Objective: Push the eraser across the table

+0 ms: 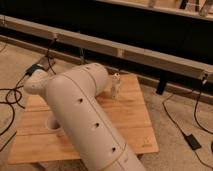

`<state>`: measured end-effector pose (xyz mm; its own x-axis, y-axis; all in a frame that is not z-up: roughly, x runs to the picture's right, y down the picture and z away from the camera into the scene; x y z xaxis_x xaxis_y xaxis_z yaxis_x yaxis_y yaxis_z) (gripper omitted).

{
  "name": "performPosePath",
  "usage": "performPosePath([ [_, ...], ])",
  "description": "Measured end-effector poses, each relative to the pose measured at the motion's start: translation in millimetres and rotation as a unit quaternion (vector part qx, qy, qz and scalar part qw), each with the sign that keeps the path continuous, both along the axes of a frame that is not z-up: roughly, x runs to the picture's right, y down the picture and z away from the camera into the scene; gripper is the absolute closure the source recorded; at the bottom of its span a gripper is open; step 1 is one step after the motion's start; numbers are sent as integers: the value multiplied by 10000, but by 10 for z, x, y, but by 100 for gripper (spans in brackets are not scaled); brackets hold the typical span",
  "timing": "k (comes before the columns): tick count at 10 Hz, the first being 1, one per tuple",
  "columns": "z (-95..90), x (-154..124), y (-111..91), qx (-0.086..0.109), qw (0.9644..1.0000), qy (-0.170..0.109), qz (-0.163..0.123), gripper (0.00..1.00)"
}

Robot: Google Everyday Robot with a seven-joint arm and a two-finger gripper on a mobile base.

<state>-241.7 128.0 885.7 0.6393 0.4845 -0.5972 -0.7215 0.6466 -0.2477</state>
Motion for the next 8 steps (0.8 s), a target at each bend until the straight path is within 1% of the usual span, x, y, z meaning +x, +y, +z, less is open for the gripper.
performPosePath([
  [2,-23,88,-9,53,9999,61,88,35],
  [3,-40,86,-23,88,9999,40,143,35],
  [5,-99,-26,-43,157,9997,-99,188,35],
  [6,-139,-128,-33,179,9995,-207,176,35],
  [8,-210,-292,11,178,9991,-374,133,35],
])
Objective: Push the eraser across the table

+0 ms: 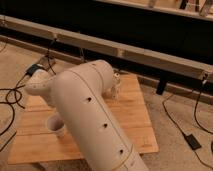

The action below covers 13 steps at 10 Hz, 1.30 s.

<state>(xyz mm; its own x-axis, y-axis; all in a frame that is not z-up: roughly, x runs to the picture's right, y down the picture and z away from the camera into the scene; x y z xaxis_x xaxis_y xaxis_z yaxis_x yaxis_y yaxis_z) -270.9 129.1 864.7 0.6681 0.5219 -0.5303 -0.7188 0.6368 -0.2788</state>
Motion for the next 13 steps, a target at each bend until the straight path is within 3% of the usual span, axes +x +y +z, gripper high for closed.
performPosePath([
  [6,-166,-431,209,-150,9985,-432,-311,35],
  [13,-117,-419,417,-365,9964,-343,-691,35],
])
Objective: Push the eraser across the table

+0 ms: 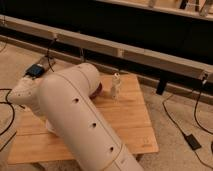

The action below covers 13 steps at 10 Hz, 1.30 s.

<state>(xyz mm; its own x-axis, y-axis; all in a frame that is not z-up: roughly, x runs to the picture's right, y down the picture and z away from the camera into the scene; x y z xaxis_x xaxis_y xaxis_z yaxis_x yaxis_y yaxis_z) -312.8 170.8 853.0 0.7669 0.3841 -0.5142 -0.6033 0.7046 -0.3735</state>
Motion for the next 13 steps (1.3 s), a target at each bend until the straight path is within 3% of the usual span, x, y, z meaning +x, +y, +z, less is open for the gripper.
performPosePath([
  [6,164,281,-66,-10,9992,367,157,35],
  [13,173,759,-150,-31,9959,798,432,35],
])
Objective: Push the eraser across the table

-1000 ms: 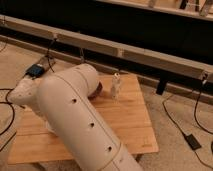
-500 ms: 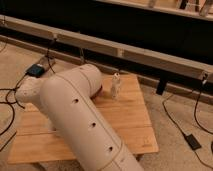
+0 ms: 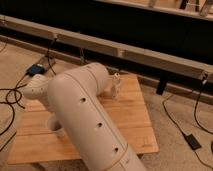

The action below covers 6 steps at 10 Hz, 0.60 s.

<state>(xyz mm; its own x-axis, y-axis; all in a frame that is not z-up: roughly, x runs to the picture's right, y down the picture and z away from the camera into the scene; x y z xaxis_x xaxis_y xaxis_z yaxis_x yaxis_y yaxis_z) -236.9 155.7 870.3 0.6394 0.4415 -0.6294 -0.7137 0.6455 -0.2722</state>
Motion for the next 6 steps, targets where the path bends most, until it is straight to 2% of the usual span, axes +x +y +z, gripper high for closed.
performPosePath([
  [6,-17,350,-35,20,9992,346,204,35],
])
